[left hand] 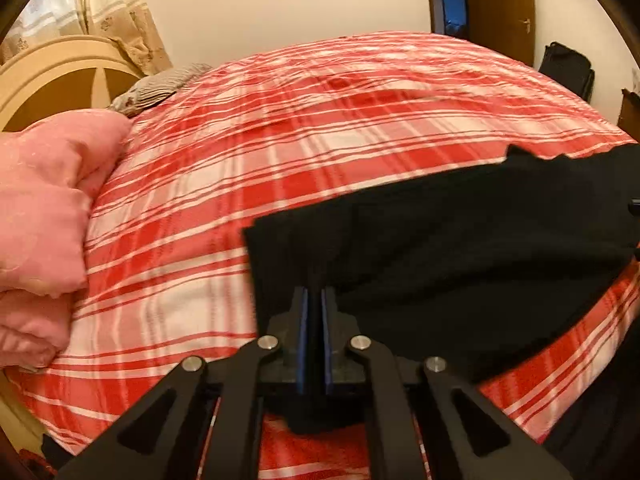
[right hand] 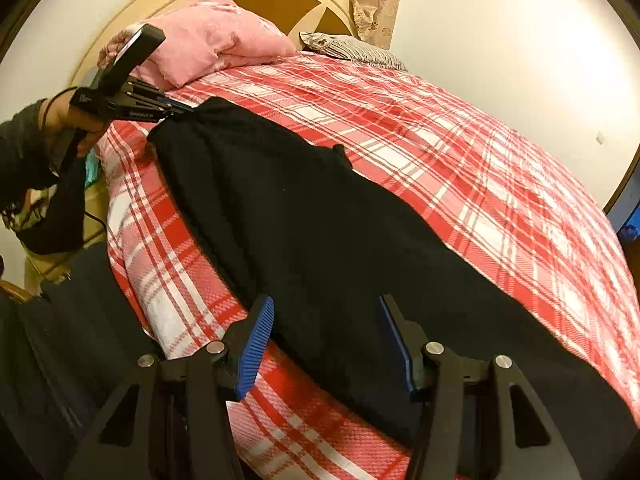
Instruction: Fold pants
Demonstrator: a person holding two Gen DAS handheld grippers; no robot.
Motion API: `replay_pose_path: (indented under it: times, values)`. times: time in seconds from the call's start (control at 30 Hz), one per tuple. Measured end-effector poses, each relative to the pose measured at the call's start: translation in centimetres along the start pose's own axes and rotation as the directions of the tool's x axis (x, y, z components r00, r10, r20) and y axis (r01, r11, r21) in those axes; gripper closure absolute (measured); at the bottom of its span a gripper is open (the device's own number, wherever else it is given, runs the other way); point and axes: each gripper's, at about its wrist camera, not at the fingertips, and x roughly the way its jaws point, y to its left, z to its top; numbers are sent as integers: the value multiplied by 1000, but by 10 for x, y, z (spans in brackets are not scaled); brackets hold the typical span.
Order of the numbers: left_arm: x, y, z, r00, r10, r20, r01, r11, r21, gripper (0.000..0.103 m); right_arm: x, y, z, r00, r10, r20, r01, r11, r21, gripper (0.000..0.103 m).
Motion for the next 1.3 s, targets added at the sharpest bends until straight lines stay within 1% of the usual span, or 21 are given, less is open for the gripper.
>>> replay_pose_path:
  times: [0.1,0.13,0.17,0.23,0.3,0.33,0.37,0.4,0.43,0.5,0.6,0.67,0.7,0.73,0.8,0.9,1.03,1.1,1.17,1.23,1.3]
  values:
    - [11,8,-1,999,-29,-17,28,999,-37,93,5,12,8,998,64,9,-64,998,-16,48]
    - [12,6,0,999,-32,-13,31,999,-24,93,7,16,12,997,72,16,-71,997,-31,48]
    - [12,1,1,1000,-23,-8,23,1000,-2,89,11,24,16,997,79,21,-77,996,-51,48]
    - [8,-3,2,1000,-31,0,31,1000,1,82,22,30,21,995,97,0,-96,994,-51,48]
    - [-1,-9,1,1000,-19,24,19,1000,-4,65,37,30,21,991,126,-40,-126,992,-16,48]
    - [-8,-12,0,999,-11,50,11,1000,-3,61,45,29,19,983,165,-82,-165,986,6,48]
    - [-18,-15,-1,996,-11,84,11,1000,-1,50,55,29,14,968,204,-145,-201,979,33,48]
    - [-29,-22,-3,993,-24,117,24,1000,5,41,55,30,11,970,199,-137,-198,980,25,48]
    - [-36,-29,-4,990,-36,136,34,999,19,39,51,32,9,974,193,-122,-194,981,9,48]
    - [-46,-44,-5,983,-63,170,55,997,51,39,46,32,8,964,226,-139,-227,974,10,48]
    - [-44,-73,-5,977,-141,161,126,987,104,33,39,25,10,966,239,-102,-235,971,49,48]
    - [-33,-92,-6,981,-141,134,122,982,144,33,44,18,10,970,212,-115,-204,976,79,48]
    - [-21,-101,-9,984,-156,86,141,977,160,33,51,15,8,971,191,-142,-181,980,84,48]
    - [-5,-109,-13,982,-188,-7,187,967,173,33,51,14,6,971,191,-143,-181,980,80,48]
    - [-6,-110,-17,984,-175,29,167,971,168,28,43,14,6,973,184,-140,-174,982,75,48]
    - [-12,-100,-15,982,-187,17,183,974,131,28,22,-2,1,983,158,-97,-150,985,91,48]
    - [-18,-92,-6,985,-169,43,164,981,99,28,-15,-51,-15,998,28,-50,-19,984,179,48]
    - [-19,-96,0,984,-167,63,161,982,96,26,-35,-87,-29,998,-39,-40,49,961,273,48]
    - [-20,-100,4,981,-177,82,169,981,97,22,-51,-121,-44,994,-100,-46,110,921,373,48]
    - [-17,-108,9,980,-182,86,173,980,103,19,-68,-162,-66,986,-158,-55,165,853,496,48]
    - [-11,-116,12,982,-171,79,161,980,119,18,-79,-186,-84,977,-199,-74,205,799,565,48]
